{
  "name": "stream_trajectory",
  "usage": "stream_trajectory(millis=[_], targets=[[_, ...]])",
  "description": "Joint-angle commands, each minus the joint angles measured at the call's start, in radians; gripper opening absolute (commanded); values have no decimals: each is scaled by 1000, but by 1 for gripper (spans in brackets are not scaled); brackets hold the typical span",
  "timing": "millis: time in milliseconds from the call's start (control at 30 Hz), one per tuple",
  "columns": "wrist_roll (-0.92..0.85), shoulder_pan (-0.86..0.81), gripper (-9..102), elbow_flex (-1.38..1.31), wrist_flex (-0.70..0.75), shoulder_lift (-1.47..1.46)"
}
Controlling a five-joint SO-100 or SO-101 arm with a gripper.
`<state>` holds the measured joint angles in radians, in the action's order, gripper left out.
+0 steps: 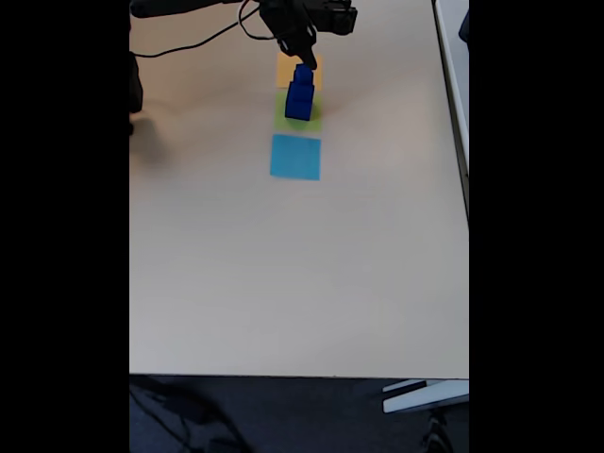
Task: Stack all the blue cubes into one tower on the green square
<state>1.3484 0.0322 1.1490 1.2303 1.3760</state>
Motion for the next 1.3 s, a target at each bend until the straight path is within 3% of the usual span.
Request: stream_trajectory(millis=[0, 1267], targets=[[20, 14, 0, -77, 2, 48], [114, 35, 0, 21, 25, 63]])
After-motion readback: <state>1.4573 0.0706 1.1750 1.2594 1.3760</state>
